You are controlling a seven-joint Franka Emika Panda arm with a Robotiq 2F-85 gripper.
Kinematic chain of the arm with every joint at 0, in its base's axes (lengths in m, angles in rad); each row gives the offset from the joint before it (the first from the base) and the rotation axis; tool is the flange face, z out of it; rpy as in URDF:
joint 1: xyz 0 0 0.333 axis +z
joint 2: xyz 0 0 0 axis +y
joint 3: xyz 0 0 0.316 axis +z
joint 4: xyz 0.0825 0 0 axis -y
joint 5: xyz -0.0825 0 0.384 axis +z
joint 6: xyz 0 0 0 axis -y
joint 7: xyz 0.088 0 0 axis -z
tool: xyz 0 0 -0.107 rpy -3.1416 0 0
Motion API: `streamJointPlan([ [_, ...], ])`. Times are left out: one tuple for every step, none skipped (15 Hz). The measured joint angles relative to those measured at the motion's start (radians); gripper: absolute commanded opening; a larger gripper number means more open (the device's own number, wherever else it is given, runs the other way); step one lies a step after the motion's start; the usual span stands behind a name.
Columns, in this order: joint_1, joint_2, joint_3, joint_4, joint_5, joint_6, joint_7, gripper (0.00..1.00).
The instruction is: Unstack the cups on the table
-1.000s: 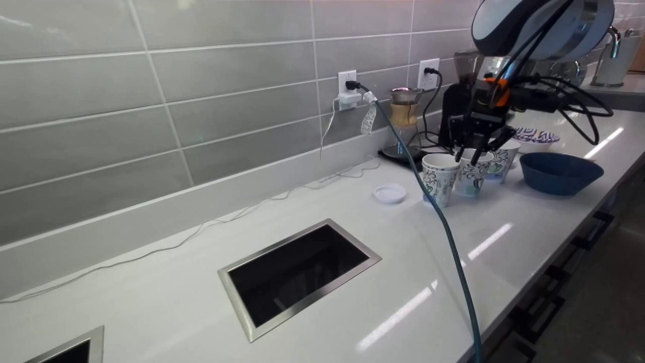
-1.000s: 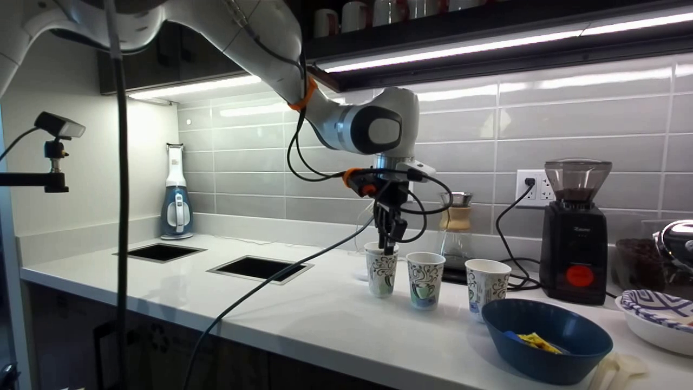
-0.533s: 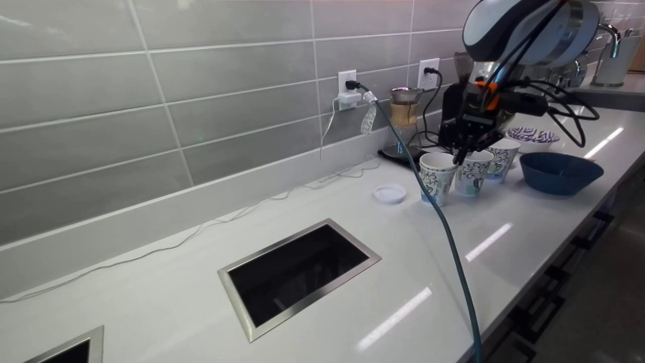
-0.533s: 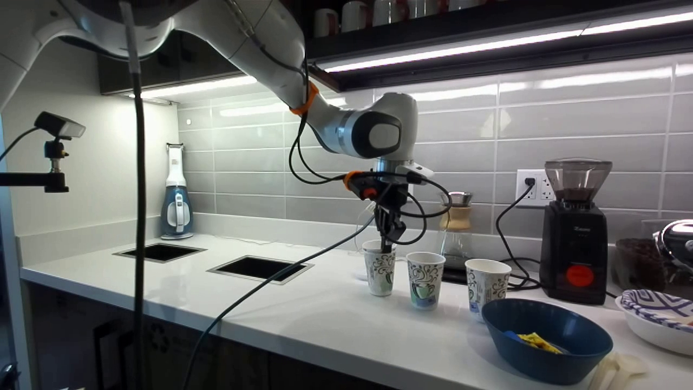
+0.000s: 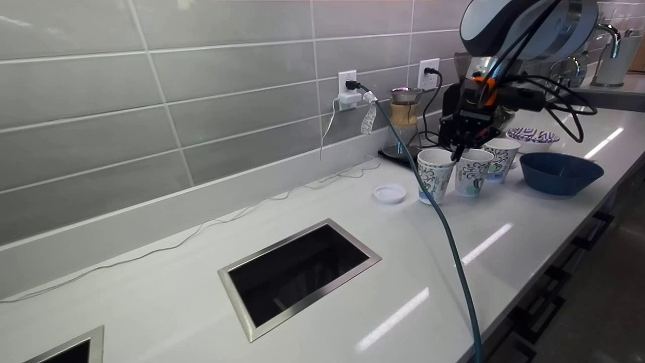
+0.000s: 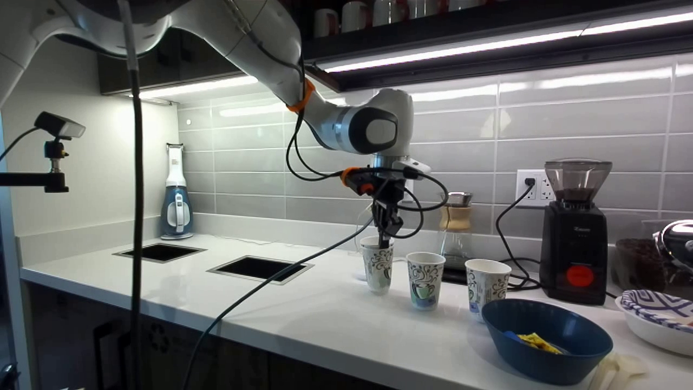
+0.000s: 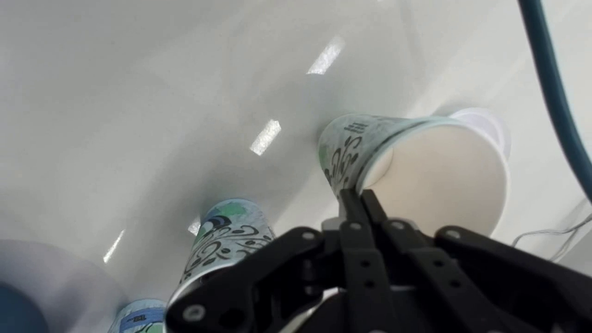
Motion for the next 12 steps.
streamJointPlan([
  [0.005, -0.014, -0.001, 0.0, -0.001, -0.013, 0.003, 0.01],
  [0.011, -0.032, -0.003, -0.002, -0.005, -0.027, 0.014, 0.01],
  [0.014, -0.051, -0.004, -0.004, -0.008, -0.05, 0.028, 0.01],
  [0.015, -0.072, -0.003, -0.005, -0.008, -0.085, 0.03, 0.01],
  [0.015, -0.093, -0.003, -0.005, -0.006, -0.12, 0.03, 0.01],
  [0.016, -0.111, -0.007, -0.006, -0.018, -0.129, 0.048, 0.01],
  [0.014, -0.127, -0.008, -0.007, -0.015, -0.154, 0.055, 0.01],
  [0.011, -0.139, -0.011, -0.007, -0.015, -0.173, 0.056, 0.01],
  [0.011, -0.149, -0.016, -0.007, -0.02, -0.179, 0.058, 0.01],
  [0.008, -0.156, -0.016, -0.007, -0.013, -0.198, 0.041, 0.01],
  [0.008, -0.162, -0.024, -0.007, -0.051, -0.192, 0.058, 0.01],
  [0.006, -0.165, -0.027, -0.007, -0.059, -0.208, 0.051, 0.01],
])
